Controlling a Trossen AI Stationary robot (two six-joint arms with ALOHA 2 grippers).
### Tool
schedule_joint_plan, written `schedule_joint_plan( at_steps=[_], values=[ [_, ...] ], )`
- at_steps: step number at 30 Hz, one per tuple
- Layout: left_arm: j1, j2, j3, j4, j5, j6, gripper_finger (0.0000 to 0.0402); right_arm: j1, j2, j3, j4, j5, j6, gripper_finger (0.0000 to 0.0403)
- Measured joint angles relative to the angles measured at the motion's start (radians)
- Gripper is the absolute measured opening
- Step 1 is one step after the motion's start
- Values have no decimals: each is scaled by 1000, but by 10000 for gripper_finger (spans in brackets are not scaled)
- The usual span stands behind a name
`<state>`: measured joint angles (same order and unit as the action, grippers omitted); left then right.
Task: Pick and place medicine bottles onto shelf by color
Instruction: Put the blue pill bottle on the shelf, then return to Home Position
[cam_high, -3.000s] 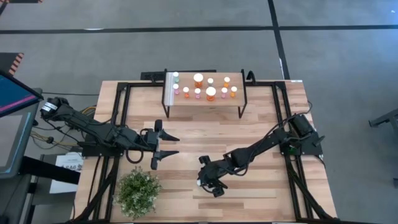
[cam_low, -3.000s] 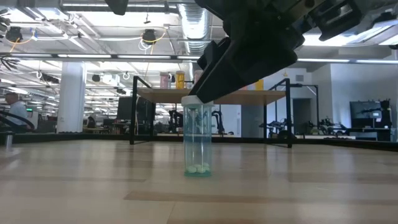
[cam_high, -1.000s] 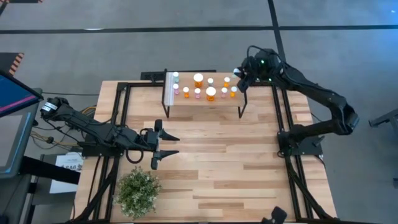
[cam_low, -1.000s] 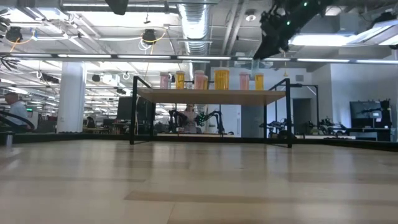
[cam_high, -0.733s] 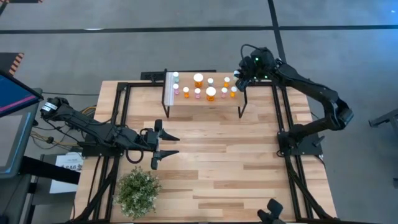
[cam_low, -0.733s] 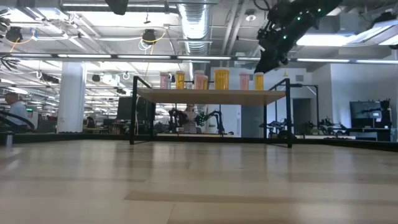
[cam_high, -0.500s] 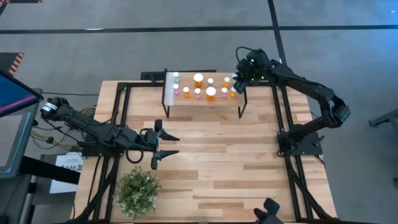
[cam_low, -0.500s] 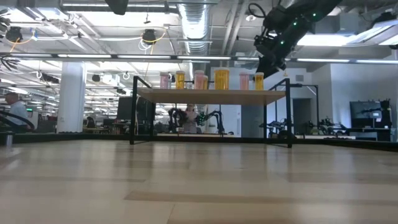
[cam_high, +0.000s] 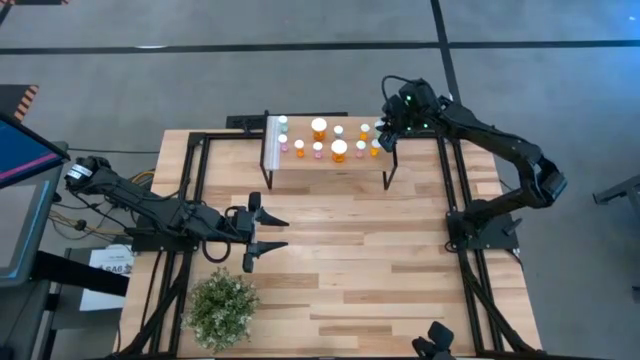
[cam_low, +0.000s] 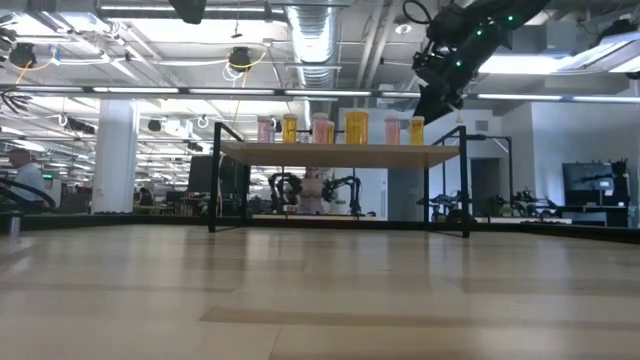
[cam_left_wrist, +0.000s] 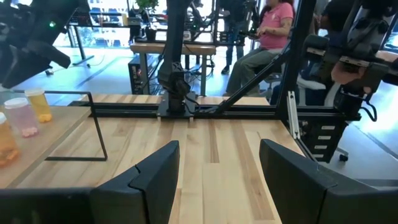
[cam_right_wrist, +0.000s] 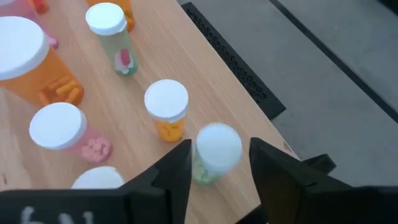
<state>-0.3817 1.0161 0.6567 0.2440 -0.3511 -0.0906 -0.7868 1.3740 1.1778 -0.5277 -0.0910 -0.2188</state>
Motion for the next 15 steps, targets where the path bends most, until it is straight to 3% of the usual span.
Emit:
schedule_joint_plan(
  at_steps=[8,15],
  values=[
    [0,0,0,0,2,0,210,0,-44,0,-22,2,1,217],
    [0,0,0,0,-2,0,210,1,-135,0,-22,-7,18,221]
  ],
)
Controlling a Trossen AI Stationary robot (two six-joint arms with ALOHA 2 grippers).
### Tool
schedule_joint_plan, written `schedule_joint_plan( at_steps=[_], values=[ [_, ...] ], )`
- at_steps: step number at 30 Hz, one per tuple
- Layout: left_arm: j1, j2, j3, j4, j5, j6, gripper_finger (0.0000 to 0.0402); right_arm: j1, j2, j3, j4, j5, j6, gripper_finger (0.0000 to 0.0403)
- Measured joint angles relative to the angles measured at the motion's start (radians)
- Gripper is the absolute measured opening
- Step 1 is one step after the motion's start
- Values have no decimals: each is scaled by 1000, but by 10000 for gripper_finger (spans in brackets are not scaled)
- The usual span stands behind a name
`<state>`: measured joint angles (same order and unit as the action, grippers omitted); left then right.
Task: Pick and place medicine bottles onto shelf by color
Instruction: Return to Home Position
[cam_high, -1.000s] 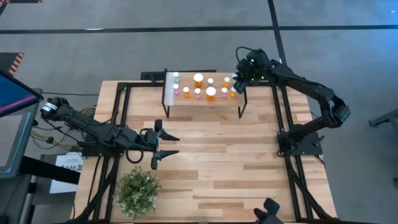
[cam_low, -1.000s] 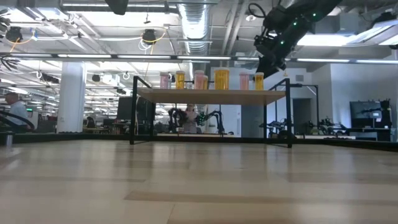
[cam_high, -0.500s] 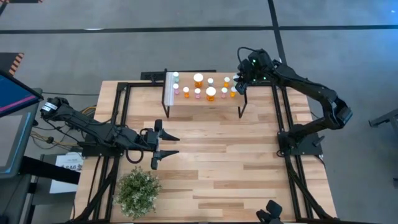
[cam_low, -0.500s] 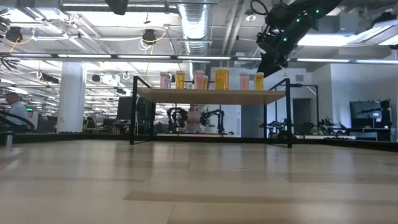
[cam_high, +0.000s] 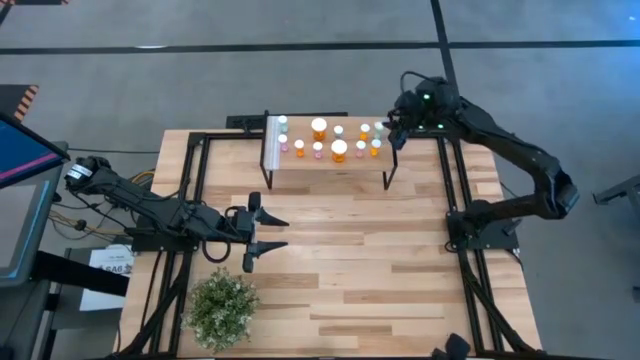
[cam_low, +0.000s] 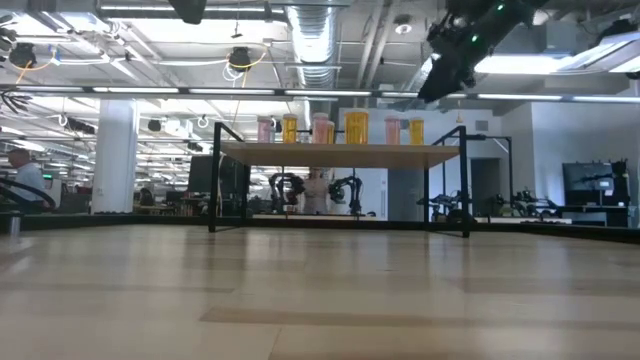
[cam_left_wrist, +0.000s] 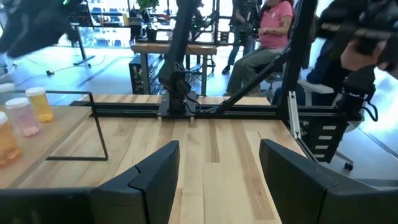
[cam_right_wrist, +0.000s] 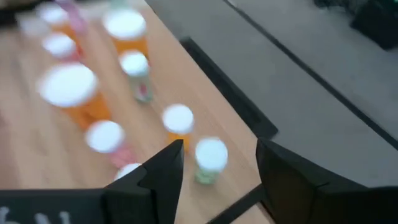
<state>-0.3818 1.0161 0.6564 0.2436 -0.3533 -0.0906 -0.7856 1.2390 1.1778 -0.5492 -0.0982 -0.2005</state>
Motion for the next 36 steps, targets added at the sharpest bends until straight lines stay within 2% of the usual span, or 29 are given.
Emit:
schedule_joint_plan(
  at_steps=[5,10,18,27,33,36],
  values=[
    [-13,-57,0,-40,-10,19,210,0,-133,-14,9,-145,30,199],
    [-31,-138,1,-89,-50,60,210,12,-304,-119,76,-255,43,164],
    [27,-249,1,-189,-107,69,210,130,-587,-368,252,-267,98,118],
    [123,-377,-12,-253,-99,87,207,293,-779,-587,495,-266,124,106],
    [166,-522,-129,-236,-95,75,159,353,-851,-670,542,-260,124,106],
    [180,-616,-200,-207,-52,63,125,371,-873,-707,561,-259,124,106]
  ],
)
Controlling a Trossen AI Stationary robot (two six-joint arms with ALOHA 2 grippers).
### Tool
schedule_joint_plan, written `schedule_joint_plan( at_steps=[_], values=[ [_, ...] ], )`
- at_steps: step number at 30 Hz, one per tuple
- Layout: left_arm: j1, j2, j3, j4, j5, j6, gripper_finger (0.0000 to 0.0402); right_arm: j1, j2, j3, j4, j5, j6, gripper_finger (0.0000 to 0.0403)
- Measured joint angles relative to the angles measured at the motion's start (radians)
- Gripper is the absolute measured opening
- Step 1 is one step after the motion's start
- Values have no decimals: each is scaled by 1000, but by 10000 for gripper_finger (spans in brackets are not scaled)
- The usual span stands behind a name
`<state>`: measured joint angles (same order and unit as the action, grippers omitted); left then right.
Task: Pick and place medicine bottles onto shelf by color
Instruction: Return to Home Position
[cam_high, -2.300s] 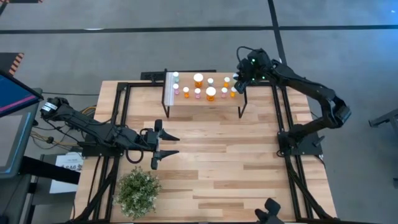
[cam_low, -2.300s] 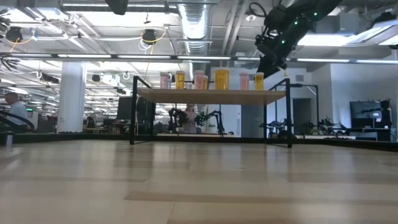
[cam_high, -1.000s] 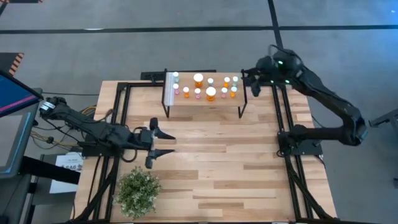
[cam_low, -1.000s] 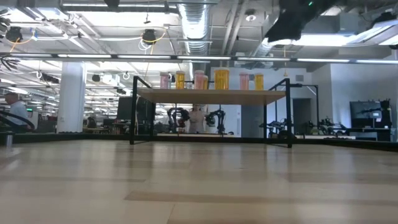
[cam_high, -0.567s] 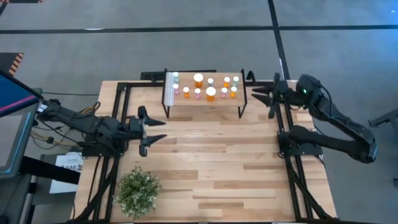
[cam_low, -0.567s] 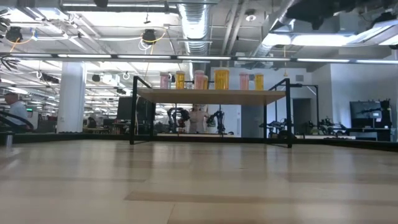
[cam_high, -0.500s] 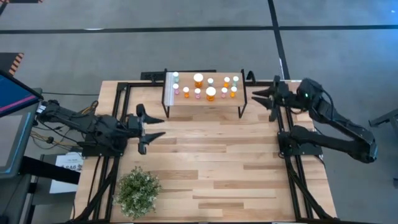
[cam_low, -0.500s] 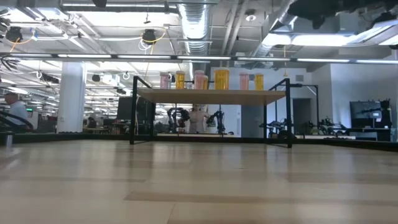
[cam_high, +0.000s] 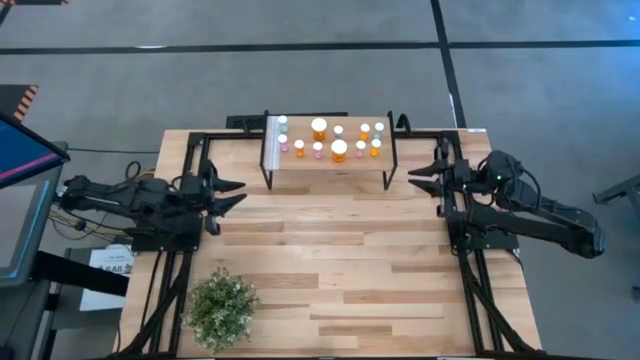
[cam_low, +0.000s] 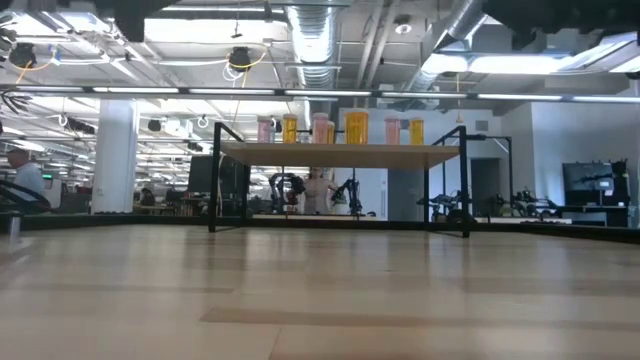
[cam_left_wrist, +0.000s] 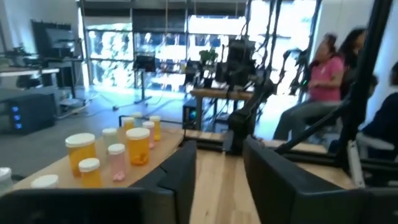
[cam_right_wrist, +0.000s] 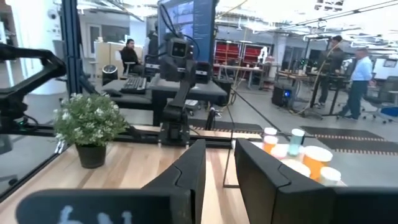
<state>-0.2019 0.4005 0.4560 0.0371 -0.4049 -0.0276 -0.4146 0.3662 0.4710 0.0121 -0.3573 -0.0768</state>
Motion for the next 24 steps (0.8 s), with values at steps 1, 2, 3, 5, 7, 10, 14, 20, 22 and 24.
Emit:
schedule_joint_plan(
  at_steps=[1,2,3,5,7,10,14,20,22,24],
  values=[
    [3,-33,-24,6,8,-5,113,6,-5,-14,8,0,0,106],
    [5,-65,-47,6,11,-11,100,10,-9,-26,14,3,0,105],
    [6,-95,-66,10,14,-13,88,15,-10,-41,26,8,0,104],
    [6,-158,-105,14,16,-18,63,25,-13,-74,60,21,-1,98],
    [6,-212,-133,14,21,-18,40,33,-14,-108,99,25,-1,89],
    [6,-292,-175,11,42,-21,9,43,-14,-159,154,26,-1,68],
    [6,-382,-231,10,58,-30,6,49,-14,-220,210,26,-1,34],
    [6,-393,-304,49,67,-38,1,48,-14,-293,278,27,5,10],
    [6,-398,-329,66,67,-42,2,49,-15,-315,297,27,6,15],
    [6,-398,-355,96,80,-44,1,48,-15,-325,298,27,6,14]
  ],
)
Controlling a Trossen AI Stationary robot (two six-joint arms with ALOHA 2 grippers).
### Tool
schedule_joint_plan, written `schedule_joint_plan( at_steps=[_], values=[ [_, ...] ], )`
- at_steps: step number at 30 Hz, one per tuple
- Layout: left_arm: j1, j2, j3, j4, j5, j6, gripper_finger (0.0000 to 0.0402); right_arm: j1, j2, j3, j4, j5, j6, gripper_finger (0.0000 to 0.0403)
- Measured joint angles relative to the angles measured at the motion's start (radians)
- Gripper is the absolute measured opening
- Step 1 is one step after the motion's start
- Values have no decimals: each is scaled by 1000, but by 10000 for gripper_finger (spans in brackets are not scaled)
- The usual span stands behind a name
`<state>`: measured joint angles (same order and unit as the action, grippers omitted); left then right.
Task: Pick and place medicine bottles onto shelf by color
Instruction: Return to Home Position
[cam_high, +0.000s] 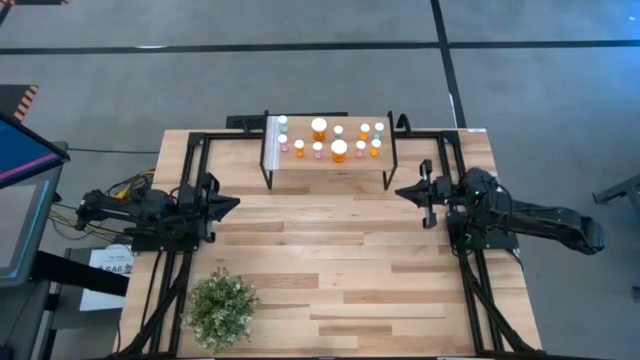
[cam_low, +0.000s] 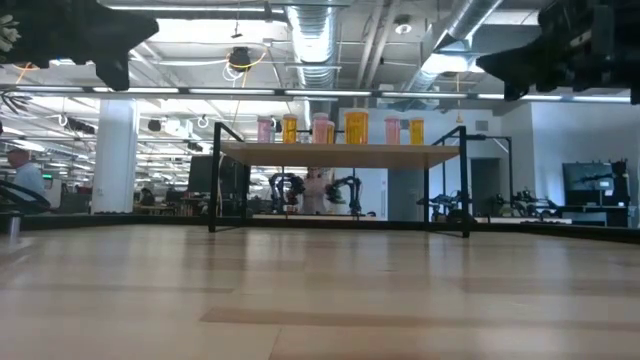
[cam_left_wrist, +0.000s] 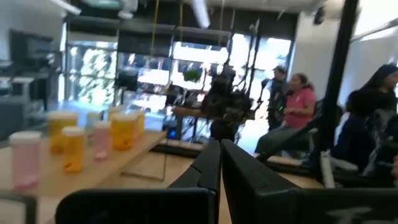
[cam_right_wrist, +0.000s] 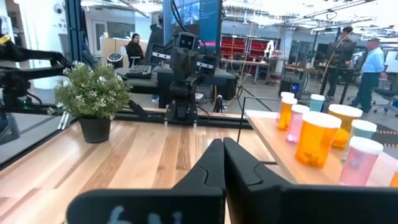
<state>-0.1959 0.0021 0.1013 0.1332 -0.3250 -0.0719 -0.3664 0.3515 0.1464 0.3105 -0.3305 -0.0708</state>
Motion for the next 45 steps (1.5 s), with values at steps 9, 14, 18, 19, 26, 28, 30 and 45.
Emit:
schedule_joint_plan(
  at_steps=[9,14,18,19,26,28,30,45],
  values=[
    [0,2,-90,94,60,-9,0,0,0,-92,76,0,2,11],
    [0,2,-90,66,59,-40,0,-1,0,-137,114,-1,2,7],
    [0,1,-91,61,70,-42,0,-1,0,-137,90,-5,-5,5],
    [0,1,-91,56,78,-39,0,-1,0,-138,88,-6,-8,6],
    [0,2,-91,9,83,-31,0,-1,0,-138,86,-2,-6,11],
    [0,2,-92,-1,82,-31,0,-1,1,-139,76,27,11,12],
    [0,1,-92,-21,84,-31,0,-1,2,-139,55,49,16,14],
    [0,2,-88,-92,124,-55,0,-1,2,-140,-79,50,-32,29]
  ],
)
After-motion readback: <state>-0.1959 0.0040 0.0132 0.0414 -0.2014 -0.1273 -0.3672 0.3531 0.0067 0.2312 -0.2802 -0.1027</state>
